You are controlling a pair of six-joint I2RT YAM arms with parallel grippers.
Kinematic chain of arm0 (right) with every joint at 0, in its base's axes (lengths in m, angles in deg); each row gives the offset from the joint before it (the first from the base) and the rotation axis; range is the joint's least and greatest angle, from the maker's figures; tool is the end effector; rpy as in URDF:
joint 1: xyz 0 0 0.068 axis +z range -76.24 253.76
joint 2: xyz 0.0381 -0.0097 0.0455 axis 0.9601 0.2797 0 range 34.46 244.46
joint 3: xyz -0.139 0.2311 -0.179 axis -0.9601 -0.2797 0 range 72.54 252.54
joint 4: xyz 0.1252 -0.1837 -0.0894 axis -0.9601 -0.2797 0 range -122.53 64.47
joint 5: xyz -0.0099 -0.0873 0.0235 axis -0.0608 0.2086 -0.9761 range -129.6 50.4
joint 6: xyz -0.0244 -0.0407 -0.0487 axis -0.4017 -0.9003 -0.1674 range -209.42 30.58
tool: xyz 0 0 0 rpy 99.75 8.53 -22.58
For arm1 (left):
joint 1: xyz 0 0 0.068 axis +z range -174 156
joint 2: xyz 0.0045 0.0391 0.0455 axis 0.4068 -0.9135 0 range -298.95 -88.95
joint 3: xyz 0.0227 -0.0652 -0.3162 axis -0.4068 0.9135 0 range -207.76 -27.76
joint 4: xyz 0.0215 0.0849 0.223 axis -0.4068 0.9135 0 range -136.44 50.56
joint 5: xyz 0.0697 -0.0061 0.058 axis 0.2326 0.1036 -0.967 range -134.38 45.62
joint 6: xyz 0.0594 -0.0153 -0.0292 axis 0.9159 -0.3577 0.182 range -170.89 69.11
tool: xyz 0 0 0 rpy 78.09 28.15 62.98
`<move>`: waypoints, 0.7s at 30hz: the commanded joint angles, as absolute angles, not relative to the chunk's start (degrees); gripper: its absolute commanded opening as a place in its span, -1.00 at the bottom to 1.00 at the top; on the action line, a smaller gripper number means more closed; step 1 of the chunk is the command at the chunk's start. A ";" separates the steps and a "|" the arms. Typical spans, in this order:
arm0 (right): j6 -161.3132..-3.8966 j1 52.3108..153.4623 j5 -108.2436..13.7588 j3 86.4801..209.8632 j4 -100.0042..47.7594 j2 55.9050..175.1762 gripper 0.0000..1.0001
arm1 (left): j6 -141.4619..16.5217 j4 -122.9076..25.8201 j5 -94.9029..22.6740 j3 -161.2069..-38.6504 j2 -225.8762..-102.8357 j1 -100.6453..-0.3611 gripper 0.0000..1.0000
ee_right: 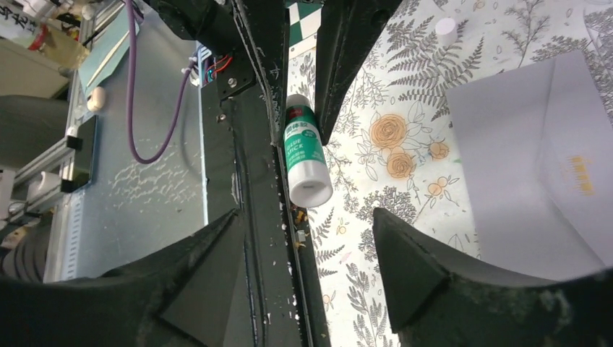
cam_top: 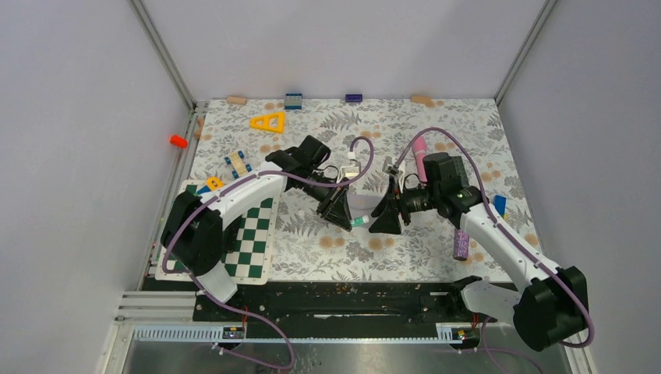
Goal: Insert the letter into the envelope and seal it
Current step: Screw the solid glue.
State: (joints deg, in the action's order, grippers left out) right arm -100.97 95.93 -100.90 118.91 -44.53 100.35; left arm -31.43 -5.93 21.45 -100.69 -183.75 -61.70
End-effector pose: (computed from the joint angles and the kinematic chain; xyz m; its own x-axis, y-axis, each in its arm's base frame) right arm 0.1653 0.1190 0.3223 -0.4016 -0.2676 -0.8759 -0.9157 0.1351 0.3786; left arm 0.2220 -0.2345 0.3165 -0.4661 0.5326 -0.7065 0.7852 -0.1189 -0.6077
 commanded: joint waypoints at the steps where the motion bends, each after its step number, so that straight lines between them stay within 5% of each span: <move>1: -100.36 96.15 -98.87 121.15 -43.57 99.08 0.53 | -30.46 -5.14 22.93 -103.90 -181.70 -61.06 -1.00; 10: -69.52 92.66 -107.01 130.82 -47.07 117.04 0.48 | -31.59 -12.75 -1.05 -100.43 -173.70 -64.05 -1.00; 21: -62.52 92.19 -109.17 129.75 -42.14 121.14 0.36 | -28.23 -14.98 -16.44 -98.40 -172.83 -69.92 -1.00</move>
State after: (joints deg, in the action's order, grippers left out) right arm -67.77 92.44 -106.60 129.81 -45.73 121.75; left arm -30.25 -11.85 -10.07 -98.57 -173.33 -68.43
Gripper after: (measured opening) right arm 0.688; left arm 0.245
